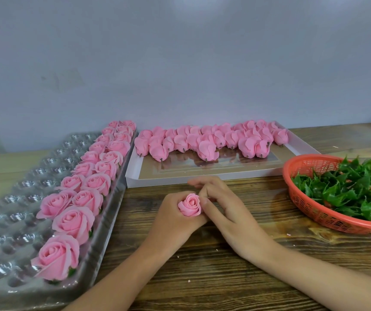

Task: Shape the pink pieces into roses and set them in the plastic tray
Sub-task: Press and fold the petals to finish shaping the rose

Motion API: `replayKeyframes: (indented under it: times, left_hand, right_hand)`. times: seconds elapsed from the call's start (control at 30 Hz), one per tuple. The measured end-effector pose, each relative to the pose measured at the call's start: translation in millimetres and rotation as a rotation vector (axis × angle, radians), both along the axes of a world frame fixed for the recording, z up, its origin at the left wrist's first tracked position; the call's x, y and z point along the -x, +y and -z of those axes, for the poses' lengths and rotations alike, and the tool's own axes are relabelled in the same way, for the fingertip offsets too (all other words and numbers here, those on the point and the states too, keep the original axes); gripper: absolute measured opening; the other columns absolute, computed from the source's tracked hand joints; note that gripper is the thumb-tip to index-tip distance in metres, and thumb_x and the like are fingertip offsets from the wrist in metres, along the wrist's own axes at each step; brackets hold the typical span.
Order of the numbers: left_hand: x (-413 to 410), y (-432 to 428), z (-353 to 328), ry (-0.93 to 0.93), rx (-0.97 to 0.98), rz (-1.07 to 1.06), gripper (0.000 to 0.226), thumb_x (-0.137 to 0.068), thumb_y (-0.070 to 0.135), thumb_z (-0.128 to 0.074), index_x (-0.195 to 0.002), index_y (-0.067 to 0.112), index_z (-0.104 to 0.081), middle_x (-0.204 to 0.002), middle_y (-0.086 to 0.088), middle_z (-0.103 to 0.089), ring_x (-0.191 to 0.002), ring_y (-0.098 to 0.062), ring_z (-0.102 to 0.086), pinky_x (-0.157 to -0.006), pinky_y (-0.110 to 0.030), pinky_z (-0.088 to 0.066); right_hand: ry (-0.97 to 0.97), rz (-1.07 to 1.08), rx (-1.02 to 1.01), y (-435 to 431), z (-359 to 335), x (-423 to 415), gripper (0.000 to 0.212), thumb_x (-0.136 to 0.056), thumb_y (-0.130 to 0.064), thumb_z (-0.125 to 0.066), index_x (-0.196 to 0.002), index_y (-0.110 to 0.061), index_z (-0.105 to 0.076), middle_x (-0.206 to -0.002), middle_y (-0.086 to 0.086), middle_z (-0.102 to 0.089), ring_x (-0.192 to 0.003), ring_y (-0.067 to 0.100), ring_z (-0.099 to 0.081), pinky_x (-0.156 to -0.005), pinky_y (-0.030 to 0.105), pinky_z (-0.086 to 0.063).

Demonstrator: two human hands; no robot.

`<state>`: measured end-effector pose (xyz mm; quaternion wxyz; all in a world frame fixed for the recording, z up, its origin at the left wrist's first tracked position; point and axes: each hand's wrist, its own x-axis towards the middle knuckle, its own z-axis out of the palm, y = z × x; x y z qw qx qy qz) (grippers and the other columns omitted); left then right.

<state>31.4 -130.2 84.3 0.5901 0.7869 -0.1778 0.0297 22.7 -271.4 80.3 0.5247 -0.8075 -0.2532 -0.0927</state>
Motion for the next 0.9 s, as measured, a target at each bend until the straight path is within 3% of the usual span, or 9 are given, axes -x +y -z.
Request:
replayKeyframes:
  times: [0.1, 0.23, 0.33, 0.43, 0.53, 0.6, 0.73, 0.9]
  left_hand:
    - [0.8, -0.1, -1.4, 0.003, 0.005, 0.015, 0.016, -0.076, 0.008, -0.074, -0.067, 0.019, -0.067, -0.063, -0.004, -0.063, -0.06, -0.008, -0.056, -0.058, -0.023, -0.045]
    - [2.3, -0.4, -2.7, 0.016, -0.07, 0.043, 0.019, -0.078, 0.014, -0.074, -0.071, 0.031, -0.068, -0.071, 0.007, -0.069, -0.068, -0.005, -0.063, -0.062, -0.013, -0.047]
    - [0.1, -0.7, -2.6, 0.019, -0.221, 0.046, 0.014, -0.08, 0.021, -0.073, -0.069, 0.026, -0.064, -0.07, 0.011, -0.066, -0.069, -0.002, -0.062, -0.06, -0.009, -0.044]
    - [-0.8, 0.1, -1.7, 0.025, -0.247, 0.052, 0.008, -0.08, 0.025, -0.072, -0.077, 0.02, -0.067, -0.079, 0.009, -0.067, -0.073, -0.002, -0.063, -0.064, -0.011, -0.047]
    - [-0.7, 0.7, -3.2, 0.039, -0.188, 0.077, 0.011, -0.08, 0.023, -0.074, -0.081, 0.033, -0.068, -0.085, 0.019, -0.07, -0.079, 0.004, -0.064, -0.066, -0.009, -0.049]
    - [0.8, 0.1, -4.4, 0.022, -0.205, 0.091, 0.024, -0.082, 0.02, -0.073, -0.076, 0.041, -0.063, -0.079, 0.03, -0.067, -0.079, 0.013, -0.062, -0.065, -0.003, -0.044]
    - [-0.2, 0.2, -2.1, -0.011, -0.14, 0.065, 0.025, -0.081, 0.011, -0.073, -0.08, 0.036, -0.066, -0.079, 0.017, -0.07, -0.08, 0.009, -0.064, -0.067, -0.007, -0.047]
    - [-1.0, 0.1, -1.5, 0.021, -0.19, 0.075, 0.008, -0.08, 0.026, -0.074, -0.079, 0.032, -0.068, -0.083, 0.02, -0.069, -0.078, 0.006, -0.064, -0.065, -0.004, -0.044]
  right_hand:
    - [-0.027, 0.038, -0.053, -1.5, 1.9, -0.3, 0.023, -0.1, -0.013, -0.051, -0.081, -0.027, -0.052, -0.121, -0.011, -0.058, -0.124, 0.001, -0.049, -0.096, 0.015, -0.037]
    - [-0.067, -0.038, -0.247, -5.9, -1.6, 0.3, 0.006, -0.096, -0.017, -0.057, -0.098, -0.019, -0.062, -0.131, -0.012, -0.056, -0.13, 0.016, -0.05, -0.102, 0.037, -0.045]
    - [-0.054, -0.125, -0.209, -4.0, -4.7, 3.1, 0.006, -0.092, -0.026, -0.064, -0.096, -0.024, -0.069, -0.137, -0.016, -0.052, -0.137, 0.013, -0.045, -0.11, 0.038, -0.038]
    - [0.02, -0.146, -0.201, -3.0, -3.0, 1.2, 0.005, -0.087, -0.029, -0.069, -0.091, -0.028, -0.072, -0.138, -0.019, -0.051, -0.137, 0.008, -0.043, -0.112, 0.041, -0.036]
    - [0.119, -0.167, -0.2, -4.0, -0.9, -3.0, 0.008, -0.086, -0.022, -0.074, -0.092, -0.027, -0.074, -0.141, -0.014, -0.05, -0.136, 0.004, -0.044, -0.112, 0.044, -0.039]
    - [0.145, -0.182, -0.189, -3.7, -0.1, -4.4, 0.014, -0.085, -0.019, -0.076, -0.096, -0.027, -0.075, -0.142, -0.014, -0.05, -0.136, 0.004, -0.044, -0.111, 0.043, -0.04]
    - [0.058, -0.171, -0.211, -3.5, -0.7, -4.3, 0.031, -0.08, -0.025, -0.078, -0.109, -0.03, -0.068, -0.142, -0.017, -0.05, -0.135, 0.012, -0.047, -0.105, 0.037, -0.043]
    - [0.066, -0.177, -0.281, -4.6, -0.3, -3.6, 0.011, -0.08, -0.029, -0.075, -0.091, -0.031, -0.073, -0.138, -0.017, -0.053, -0.134, 0.006, -0.047, -0.106, 0.03, -0.044]
